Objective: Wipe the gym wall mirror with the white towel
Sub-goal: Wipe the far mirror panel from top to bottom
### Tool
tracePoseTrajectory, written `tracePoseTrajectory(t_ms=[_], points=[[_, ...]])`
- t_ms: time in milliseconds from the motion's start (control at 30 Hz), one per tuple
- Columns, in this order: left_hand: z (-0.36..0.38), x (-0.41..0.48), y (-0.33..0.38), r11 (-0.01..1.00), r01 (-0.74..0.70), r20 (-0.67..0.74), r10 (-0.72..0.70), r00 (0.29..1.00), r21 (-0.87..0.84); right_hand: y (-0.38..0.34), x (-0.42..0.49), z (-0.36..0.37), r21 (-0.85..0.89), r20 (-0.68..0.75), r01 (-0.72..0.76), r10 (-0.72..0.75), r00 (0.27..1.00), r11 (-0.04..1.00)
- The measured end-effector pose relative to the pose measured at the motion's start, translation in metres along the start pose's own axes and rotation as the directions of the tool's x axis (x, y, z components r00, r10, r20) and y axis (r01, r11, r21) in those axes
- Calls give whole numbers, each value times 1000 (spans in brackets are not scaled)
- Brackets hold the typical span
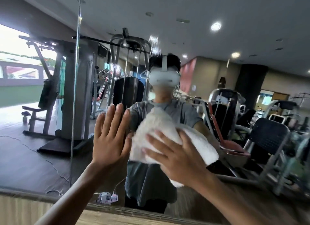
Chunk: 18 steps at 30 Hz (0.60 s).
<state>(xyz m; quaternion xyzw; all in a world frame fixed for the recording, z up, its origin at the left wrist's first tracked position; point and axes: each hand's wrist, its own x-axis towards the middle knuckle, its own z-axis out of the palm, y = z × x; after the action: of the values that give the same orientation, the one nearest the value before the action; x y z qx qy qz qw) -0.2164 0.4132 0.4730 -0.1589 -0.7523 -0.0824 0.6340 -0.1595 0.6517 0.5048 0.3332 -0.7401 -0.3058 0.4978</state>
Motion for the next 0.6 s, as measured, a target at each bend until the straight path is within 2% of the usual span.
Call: tracePoseTrajectory(t_ms=[67, 100, 133, 200, 267, 300, 333, 367, 433, 500, 567, 600], points=[[3, -19, 0, 1000, -9, 6, 9, 1000, 6, 15, -26, 2, -39, 44, 148, -147, 988, 988], [5, -24, 1, 1000, -9, 7, 9, 1000, 18, 28, -32, 0, -31, 41, 138, -137, 990, 990], [6, -28, 1, 1000, -3, 8, 3, 1000, 28, 40, -33, -3, -9, 20, 69, -69, 997, 998], [8, -29, 2, 999, 1, -6, -1, 1000, 43, 55, -16, -12, 19, -84, -197, 198, 977, 980], [9, -26, 3, 999, 5, -19, -4, 1000, 42, 46, 12, -16, 48, -166, -445, 447, 879, 894], [8, -27, 3, 999, 7, -18, -6, 1000, 32, 32, 23, -15, 67, -175, -509, 512, 841, 858], [8, -26, 2, 1000, 1, -23, -1, 1000, 22, 17, 29, -11, 79, -174, -513, 518, 837, 855], [7, -27, 1, 1000, -7, -19, 7, 1000, 21, 1, 29, -6, 81, -160, -467, 474, 866, 880], [6, -27, -1, 999, -30, 0, 30, 1000, 23, -26, 14, 5, 37, -115, -279, 282, 953, 959], [4, -27, -4, 999, -48, 13, 48, 999, 15, -33, -13, 12, -28, -63, -107, 105, 992, 994], [4, -28, -5, 999, -47, 12, 47, 999, 21, -21, -32, 12, -34, -27, -66, 65, 998, 997], [4, -29, -5, 999, -45, 8, 45, 999, 28, -13, -34, 10, -11, -27, -124, 124, 992, 992]])
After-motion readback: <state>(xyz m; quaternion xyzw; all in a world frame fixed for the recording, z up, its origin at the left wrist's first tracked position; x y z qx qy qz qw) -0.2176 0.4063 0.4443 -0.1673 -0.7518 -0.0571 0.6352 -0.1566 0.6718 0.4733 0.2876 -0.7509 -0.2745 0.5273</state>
